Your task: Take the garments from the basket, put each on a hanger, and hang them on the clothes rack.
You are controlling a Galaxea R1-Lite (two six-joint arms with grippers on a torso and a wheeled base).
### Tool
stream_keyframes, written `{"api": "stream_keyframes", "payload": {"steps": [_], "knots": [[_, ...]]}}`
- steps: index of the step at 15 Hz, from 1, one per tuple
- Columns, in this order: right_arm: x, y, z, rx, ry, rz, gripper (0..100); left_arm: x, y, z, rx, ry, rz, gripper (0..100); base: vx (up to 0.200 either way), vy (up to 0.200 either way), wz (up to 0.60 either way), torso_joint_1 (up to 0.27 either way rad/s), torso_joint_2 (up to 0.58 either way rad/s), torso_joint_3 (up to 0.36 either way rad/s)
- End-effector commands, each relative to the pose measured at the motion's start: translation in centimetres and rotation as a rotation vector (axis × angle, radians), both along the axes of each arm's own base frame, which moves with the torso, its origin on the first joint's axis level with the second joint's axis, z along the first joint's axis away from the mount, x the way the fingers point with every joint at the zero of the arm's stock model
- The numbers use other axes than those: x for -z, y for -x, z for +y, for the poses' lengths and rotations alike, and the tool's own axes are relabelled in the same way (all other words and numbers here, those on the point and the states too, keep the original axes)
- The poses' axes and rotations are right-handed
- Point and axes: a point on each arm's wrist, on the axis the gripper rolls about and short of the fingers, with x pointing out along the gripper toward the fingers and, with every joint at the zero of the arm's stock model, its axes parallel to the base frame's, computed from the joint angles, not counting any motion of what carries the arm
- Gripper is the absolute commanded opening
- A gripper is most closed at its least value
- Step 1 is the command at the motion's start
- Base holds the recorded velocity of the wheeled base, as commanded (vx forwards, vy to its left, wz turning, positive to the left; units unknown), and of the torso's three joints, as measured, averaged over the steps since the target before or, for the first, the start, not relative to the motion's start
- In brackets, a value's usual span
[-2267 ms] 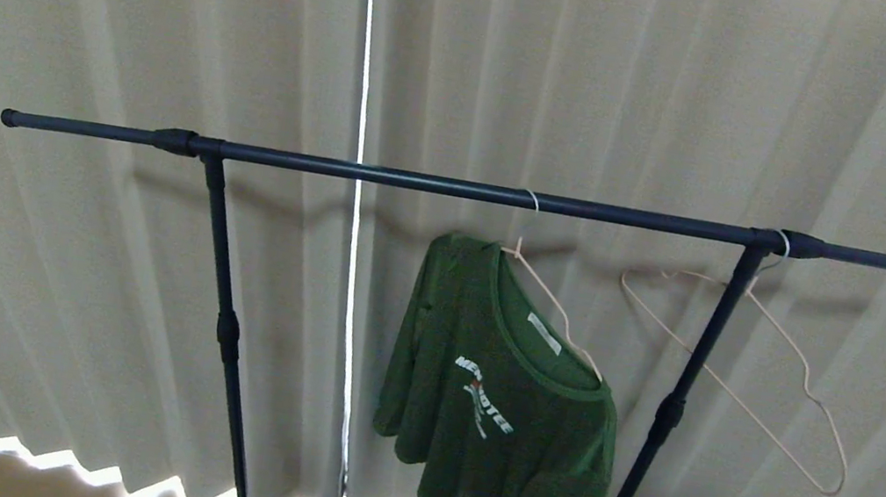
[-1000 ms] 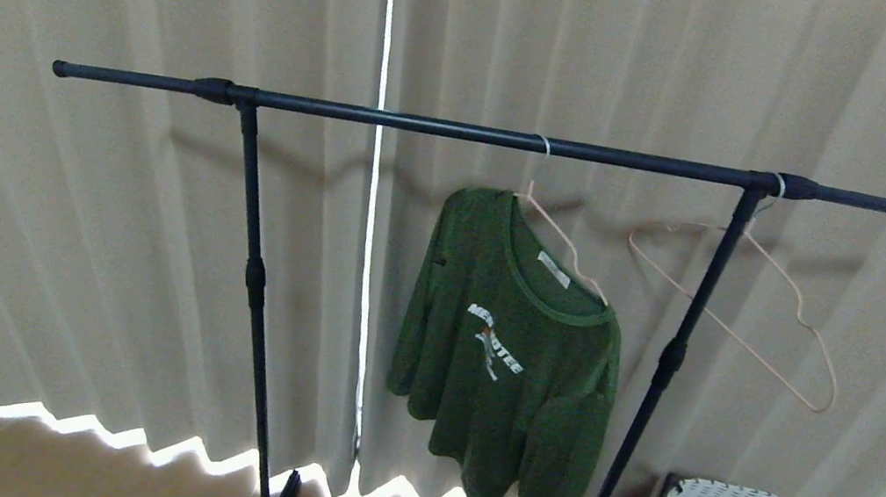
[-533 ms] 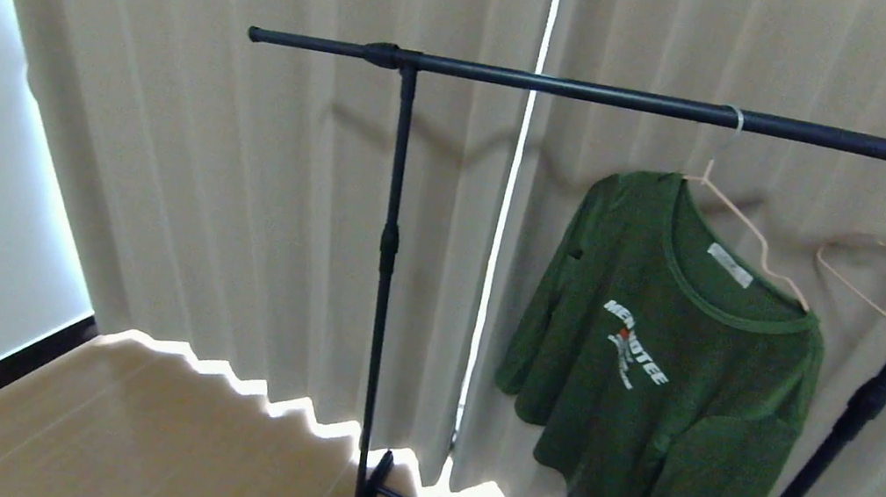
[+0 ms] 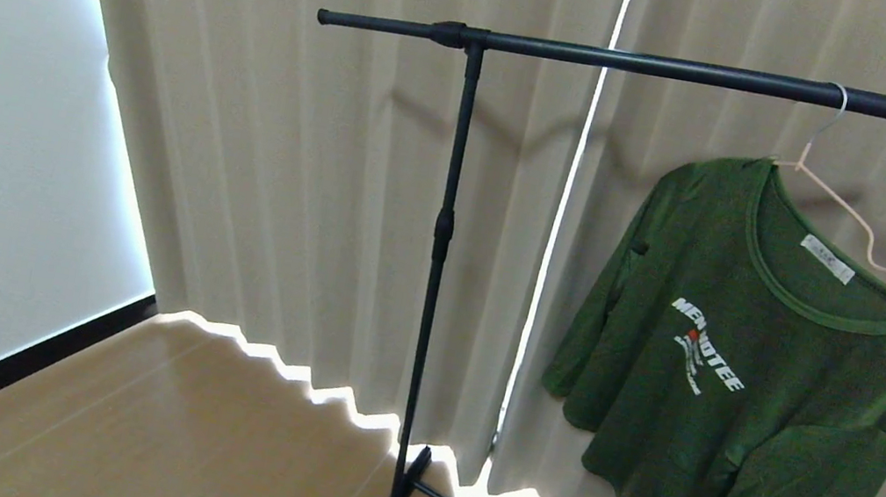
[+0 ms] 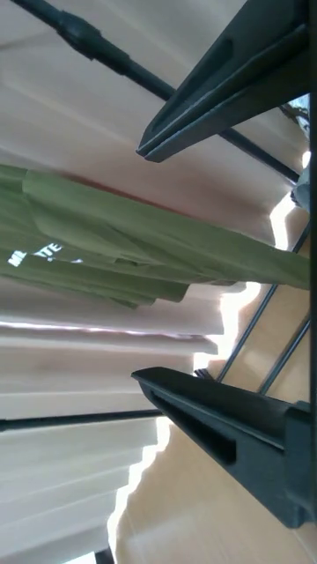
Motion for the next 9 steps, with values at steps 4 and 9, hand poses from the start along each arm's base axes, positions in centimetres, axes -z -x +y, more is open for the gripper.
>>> {"api": "stream_keyframes", "payload": {"steps": [4,9], "knots": [[0.00,0.00,0.00,0.000,0.001,0.000,100,0.00,0.00,0.00,0.000,0.000,0.000,100,0.000,0.000,-0.60,0.000,0.01,0.005],[0.00,0.00,0.00,0.000,0.001,0.000,100,0.00,0.00,0.00,0.000,0.000,0.000,100,0.000,0.000,-0.60,0.003,0.01,0.000]]}}
